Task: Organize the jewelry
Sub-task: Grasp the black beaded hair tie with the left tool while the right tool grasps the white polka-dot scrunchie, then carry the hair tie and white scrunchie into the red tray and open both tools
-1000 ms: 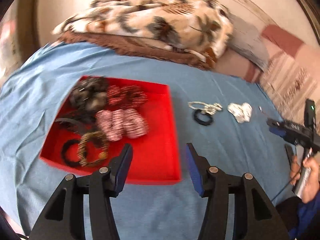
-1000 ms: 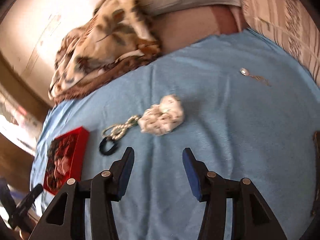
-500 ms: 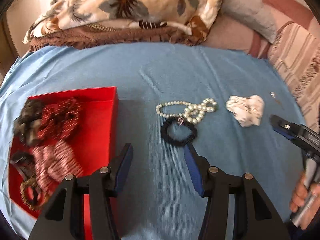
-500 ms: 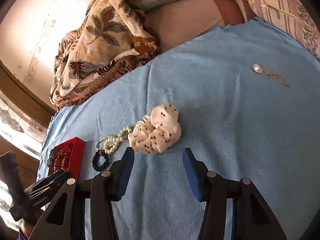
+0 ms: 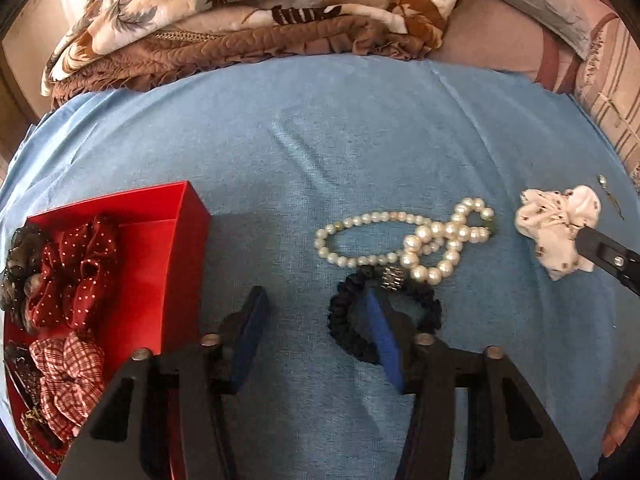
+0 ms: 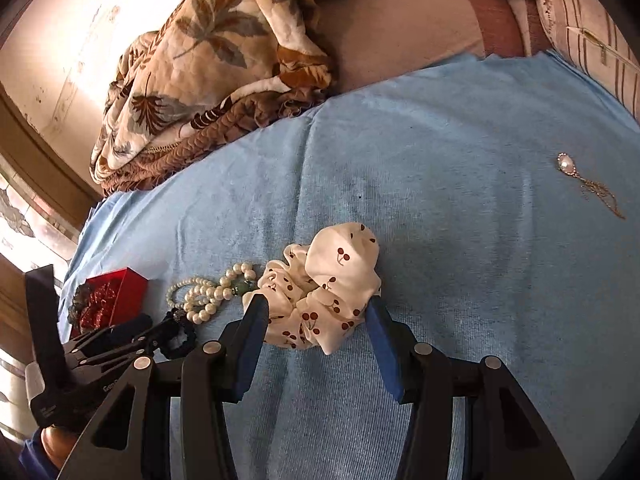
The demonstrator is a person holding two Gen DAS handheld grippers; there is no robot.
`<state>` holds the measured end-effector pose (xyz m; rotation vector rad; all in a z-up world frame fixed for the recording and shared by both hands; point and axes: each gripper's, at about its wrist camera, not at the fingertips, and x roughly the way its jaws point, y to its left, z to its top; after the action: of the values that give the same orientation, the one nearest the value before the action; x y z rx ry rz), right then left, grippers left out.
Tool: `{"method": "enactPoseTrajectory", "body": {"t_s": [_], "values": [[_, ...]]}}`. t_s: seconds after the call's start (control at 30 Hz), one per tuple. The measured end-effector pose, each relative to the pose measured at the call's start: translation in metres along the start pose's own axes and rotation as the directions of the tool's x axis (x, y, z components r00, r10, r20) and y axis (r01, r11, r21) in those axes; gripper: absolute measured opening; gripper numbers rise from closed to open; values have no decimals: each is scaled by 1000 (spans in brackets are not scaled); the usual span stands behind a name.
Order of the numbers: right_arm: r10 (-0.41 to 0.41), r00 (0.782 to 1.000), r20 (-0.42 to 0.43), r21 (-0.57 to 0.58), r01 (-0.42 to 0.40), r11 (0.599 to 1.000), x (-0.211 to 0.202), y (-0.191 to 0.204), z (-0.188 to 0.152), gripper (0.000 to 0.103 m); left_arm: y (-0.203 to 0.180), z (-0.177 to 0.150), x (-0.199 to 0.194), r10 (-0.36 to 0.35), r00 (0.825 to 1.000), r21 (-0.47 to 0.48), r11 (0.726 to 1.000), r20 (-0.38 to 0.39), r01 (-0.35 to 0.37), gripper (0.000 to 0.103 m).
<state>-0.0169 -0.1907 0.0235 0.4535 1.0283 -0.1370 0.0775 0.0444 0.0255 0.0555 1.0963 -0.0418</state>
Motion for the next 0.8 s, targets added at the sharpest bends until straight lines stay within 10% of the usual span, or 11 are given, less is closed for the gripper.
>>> {"method": "enactPoseTrajectory", "body": {"t_s": [0.07, 0.1, 0.2, 0.8], "values": [[7, 1000, -10, 9, -7, 1000, 2, -2, -1, 42, -3, -3, -3, 1, 1000, 14, 1000, 0, -1, 7], [15, 1000, -19, 15, -15, 1000, 3, -3, 0, 24, -5, -4, -5, -7, 1000, 13, 1000, -5, 7, 8], [43, 999, -22, 56, -42, 998, 1, -8, -1, 12, -7, -9, -15, -45, 999, 2, 999, -1, 45, 8], [107, 991, 78, 23, -109, 994, -58, 30, -20, 9, 13, -61, -127, -252, 961, -59, 964, 117, 260, 8]]}}
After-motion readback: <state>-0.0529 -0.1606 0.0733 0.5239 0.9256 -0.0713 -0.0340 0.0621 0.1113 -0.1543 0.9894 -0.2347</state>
